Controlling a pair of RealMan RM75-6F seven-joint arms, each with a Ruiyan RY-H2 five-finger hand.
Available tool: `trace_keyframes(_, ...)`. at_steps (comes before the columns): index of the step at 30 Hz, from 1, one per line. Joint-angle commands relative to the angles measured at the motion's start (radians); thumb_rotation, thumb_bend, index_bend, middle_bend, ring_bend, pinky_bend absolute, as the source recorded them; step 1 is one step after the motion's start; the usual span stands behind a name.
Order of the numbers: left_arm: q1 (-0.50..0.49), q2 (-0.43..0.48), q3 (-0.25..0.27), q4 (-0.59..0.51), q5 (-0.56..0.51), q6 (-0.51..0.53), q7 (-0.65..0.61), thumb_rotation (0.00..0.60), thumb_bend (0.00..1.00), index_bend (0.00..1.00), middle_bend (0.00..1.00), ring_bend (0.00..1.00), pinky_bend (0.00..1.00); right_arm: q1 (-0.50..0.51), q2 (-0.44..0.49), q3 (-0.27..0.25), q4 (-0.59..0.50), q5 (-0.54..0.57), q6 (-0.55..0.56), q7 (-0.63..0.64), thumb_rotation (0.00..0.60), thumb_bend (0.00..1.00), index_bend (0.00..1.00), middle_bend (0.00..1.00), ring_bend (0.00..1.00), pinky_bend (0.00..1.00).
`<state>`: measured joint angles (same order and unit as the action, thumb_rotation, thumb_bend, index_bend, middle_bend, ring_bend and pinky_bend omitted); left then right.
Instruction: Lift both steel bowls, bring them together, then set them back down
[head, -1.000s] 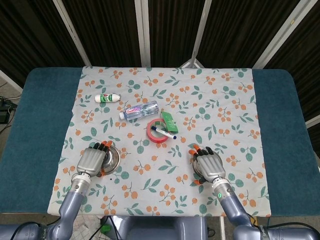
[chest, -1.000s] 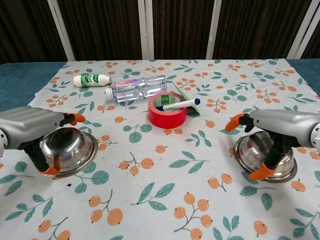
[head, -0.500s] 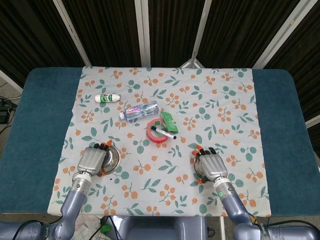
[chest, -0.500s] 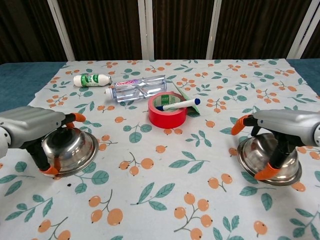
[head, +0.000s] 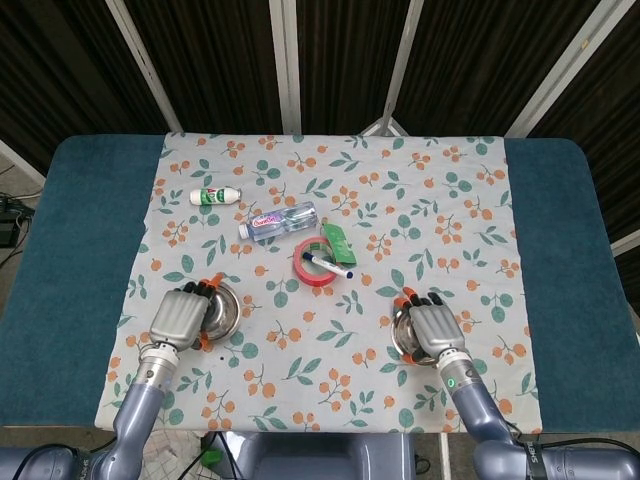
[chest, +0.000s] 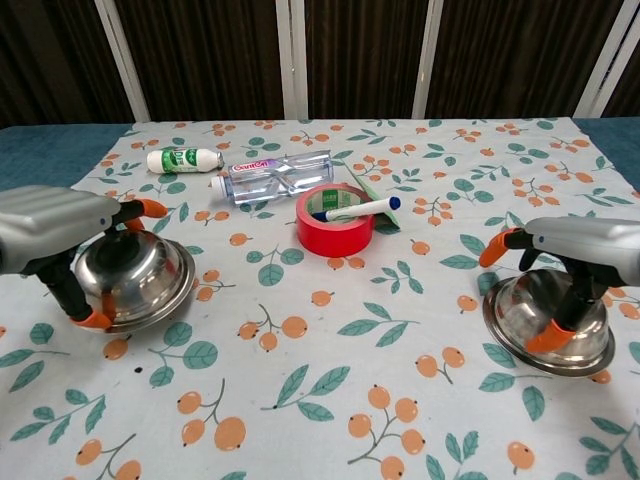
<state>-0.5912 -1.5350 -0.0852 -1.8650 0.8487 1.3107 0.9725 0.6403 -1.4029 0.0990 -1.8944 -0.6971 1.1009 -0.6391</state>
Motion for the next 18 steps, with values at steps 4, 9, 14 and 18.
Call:
trace_keyframes(4, 0.01, 0.041, 0.008, -0.055, 0.044, 0.037, -0.01, 0.6, 0.0, 0.1, 0.22, 0.23, 0.45, -0.012, 0.024, 0.003, -0.008, -0.054, 0.012, 0.043, 0.6, 0.07, 0.21, 0.1, 0.17, 0.09)
trace_keyframes(9, 0.02, 0.079, 0.015, -0.094, 0.076, 0.058, -0.025, 0.6, 0.0, 0.1, 0.22, 0.23, 0.45, -0.015, 0.044, -0.01, -0.006, -0.047, 0.01, 0.043, 0.6, 0.07, 0.21, 0.1, 0.16, 0.09)
trace_keyframes(14, 0.035, 0.13, 0.026, -0.149, 0.124, 0.084, -0.042, 0.6, 0.0, 0.1, 0.22, 0.23, 0.45, -0.011, 0.064, -0.026, 0.004, -0.013, 0.0, 0.03, 0.6, 0.07, 0.21, 0.1, 0.16, 0.09)
trace_keyframes(18, 0.05, 0.174, 0.032, -0.198, 0.163, 0.111, -0.054, 0.6, 0.0, 0.1, 0.22, 0.23, 0.45, -0.007, 0.077, -0.035, 0.004, 0.009, -0.016, 0.03, 0.6, 0.06, 0.21, 0.1, 0.16, 0.09)
